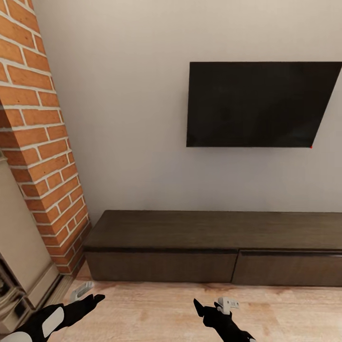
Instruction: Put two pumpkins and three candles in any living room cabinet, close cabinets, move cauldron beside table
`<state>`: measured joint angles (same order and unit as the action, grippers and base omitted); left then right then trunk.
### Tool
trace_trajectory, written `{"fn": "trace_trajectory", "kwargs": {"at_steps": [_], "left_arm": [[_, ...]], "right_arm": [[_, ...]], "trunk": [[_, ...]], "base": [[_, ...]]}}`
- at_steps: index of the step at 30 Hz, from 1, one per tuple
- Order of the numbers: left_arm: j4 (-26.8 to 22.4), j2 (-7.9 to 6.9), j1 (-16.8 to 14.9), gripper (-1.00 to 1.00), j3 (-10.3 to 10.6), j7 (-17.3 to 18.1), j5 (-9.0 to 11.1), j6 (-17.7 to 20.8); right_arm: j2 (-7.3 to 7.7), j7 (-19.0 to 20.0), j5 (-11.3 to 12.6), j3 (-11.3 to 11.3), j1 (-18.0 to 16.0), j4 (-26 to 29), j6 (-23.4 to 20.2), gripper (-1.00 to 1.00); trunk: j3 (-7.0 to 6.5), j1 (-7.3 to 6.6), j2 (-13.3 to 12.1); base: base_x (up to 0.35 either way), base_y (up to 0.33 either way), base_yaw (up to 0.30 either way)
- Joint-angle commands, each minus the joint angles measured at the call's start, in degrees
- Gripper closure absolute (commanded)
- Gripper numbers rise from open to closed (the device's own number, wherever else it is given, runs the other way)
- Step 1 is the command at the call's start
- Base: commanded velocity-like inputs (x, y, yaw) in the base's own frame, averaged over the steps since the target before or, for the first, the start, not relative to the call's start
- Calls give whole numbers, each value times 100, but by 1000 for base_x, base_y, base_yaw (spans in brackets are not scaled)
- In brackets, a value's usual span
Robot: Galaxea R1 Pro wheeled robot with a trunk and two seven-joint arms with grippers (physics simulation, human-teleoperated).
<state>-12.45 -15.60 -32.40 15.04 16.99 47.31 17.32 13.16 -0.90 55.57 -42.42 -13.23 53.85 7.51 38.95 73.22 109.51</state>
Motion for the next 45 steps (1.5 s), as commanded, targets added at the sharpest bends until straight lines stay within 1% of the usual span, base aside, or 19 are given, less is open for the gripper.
{"fn": "trace_trajectory", "kwargs": {"at_steps": [1,10,15,23,25,28,30,34,37,40,41,44,45], "left_arm": [[-3,0,-3,-100,26,6,42,25],[-3,-3,-3,-100,26,6,42,25],[-3,2,-3,-100,27,6,44,25],[-3,1,-3,-100,25,12,92,25],[-3,-2,-3,-100,22,18,111,25],[-3,-4,-3,-100,23,22,122,25],[-3,-4,-3,-100,24,23,121,25],[-3,-4,-3,-100,25,24,117,25],[-3,-3,-3,-100,25,24,110,25],[-3,2,-3,-100,25,24,105,25],[-3,3,-3,-100,25,24,105,25],[-3,4,-3,-100,25,26,104,25],[-3,4,-3,-100,25,28,105,25]], "right_arm": [[0,-4,42,-32,-7,7,34,-100],[3,-13,58,-30,-5,4,46,-100],[-5,-15,70,-32,-8,-10,48,-100],[5,-8,84,-20,-9,-15,56,-100],[15,-6,105,39,-7,-18,57,-100],[16,-5,190,225,-9,-79,57,-100],[2,-8,208,277,-9,-175,57,-100],[-17,-48,157,292,-11,-411,75,-100],[-20,-33,171,319,-9,-505,259,-100],[-11,104,250,335,-8,-547,668,-100],[-10,156,277,336,-8,-553,709,-100],[-1,551,561,344,-8,-585,820,-100],[13,772,774,346,-8,-597,840,-100]], "trunk": [[6,-1,3],[6,-1,3],[6,-1,3],[6,-1,3],[6,-1,3],[6,-1,3],[6,-1,3],[6,-1,3],[6,-1,3],[6,-1,3],[6,-1,3],[6,-1,3],[6,-1,3]], "base": [[3,0,0],[11,0,0],[154,-43,0],[59,-19,0],[7,10,0],[3,136,0],[1,218,0],[0,107,0],[-2,29,0],[-79,107,0],[-125,165,0],[-89,110,0],[-42,52,0]]}}
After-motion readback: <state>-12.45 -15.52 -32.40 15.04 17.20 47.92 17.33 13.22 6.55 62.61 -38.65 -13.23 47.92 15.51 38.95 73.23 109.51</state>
